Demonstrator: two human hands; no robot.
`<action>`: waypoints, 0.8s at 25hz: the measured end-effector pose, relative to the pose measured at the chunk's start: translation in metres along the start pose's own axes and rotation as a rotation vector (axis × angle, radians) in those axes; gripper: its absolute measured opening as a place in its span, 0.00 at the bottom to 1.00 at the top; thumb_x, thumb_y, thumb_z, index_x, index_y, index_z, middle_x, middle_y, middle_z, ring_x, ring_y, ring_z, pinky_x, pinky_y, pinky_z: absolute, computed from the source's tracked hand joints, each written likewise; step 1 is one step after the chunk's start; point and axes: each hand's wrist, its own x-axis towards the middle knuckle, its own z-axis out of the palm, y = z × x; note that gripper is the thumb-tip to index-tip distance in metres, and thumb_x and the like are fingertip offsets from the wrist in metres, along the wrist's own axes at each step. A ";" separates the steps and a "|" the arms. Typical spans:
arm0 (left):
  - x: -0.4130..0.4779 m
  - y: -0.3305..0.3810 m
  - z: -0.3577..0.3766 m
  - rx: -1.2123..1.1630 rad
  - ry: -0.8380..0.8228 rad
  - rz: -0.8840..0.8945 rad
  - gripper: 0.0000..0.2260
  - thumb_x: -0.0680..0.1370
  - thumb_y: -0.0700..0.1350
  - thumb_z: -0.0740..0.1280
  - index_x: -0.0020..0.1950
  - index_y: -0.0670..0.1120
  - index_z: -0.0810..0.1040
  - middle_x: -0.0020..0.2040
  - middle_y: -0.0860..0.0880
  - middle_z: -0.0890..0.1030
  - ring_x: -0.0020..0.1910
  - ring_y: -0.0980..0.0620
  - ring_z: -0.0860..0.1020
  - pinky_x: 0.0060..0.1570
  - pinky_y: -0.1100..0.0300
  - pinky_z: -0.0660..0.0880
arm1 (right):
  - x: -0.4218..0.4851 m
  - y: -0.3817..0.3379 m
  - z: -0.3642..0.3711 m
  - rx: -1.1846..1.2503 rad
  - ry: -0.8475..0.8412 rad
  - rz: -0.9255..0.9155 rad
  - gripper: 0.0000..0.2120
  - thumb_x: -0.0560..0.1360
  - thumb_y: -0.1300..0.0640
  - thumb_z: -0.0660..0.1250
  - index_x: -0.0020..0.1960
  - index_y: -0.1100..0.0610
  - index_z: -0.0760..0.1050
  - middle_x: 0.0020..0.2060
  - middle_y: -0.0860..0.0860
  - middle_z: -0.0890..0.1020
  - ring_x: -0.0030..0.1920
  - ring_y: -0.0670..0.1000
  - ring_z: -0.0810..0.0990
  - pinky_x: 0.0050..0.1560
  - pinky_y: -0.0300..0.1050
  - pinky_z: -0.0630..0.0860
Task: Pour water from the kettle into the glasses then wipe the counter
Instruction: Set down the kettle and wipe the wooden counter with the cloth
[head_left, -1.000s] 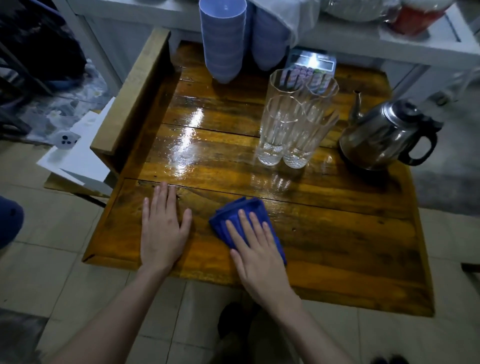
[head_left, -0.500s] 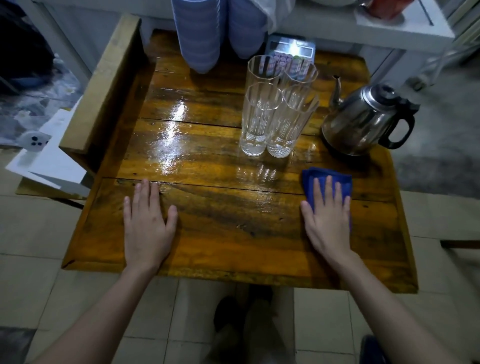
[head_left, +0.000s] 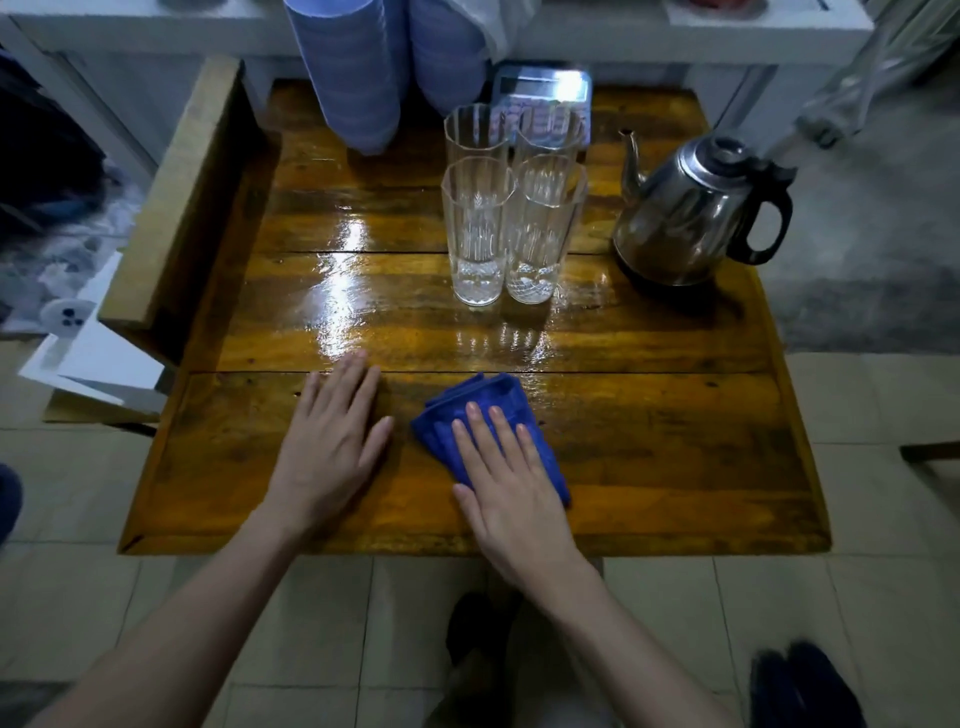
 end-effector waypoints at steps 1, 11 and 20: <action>0.003 0.005 0.001 -0.040 -0.009 0.015 0.29 0.81 0.59 0.47 0.77 0.44 0.57 0.78 0.44 0.57 0.78 0.49 0.51 0.76 0.45 0.49 | -0.006 0.015 -0.003 -0.003 -0.005 0.024 0.30 0.80 0.45 0.52 0.79 0.55 0.55 0.79 0.54 0.55 0.79 0.55 0.52 0.74 0.55 0.49; 0.002 0.013 0.006 -0.164 0.033 -0.013 0.27 0.81 0.57 0.51 0.77 0.46 0.58 0.78 0.47 0.58 0.78 0.52 0.53 0.76 0.46 0.50 | 0.018 0.159 -0.042 -0.021 0.061 0.487 0.32 0.79 0.38 0.39 0.80 0.51 0.48 0.80 0.54 0.50 0.79 0.55 0.45 0.77 0.60 0.45; 0.001 0.012 0.004 -0.152 0.022 -0.022 0.27 0.81 0.56 0.53 0.77 0.46 0.59 0.78 0.48 0.58 0.78 0.53 0.53 0.76 0.47 0.51 | 0.052 0.000 -0.008 0.033 0.000 0.161 0.30 0.81 0.43 0.46 0.80 0.53 0.51 0.80 0.55 0.50 0.79 0.58 0.45 0.76 0.61 0.45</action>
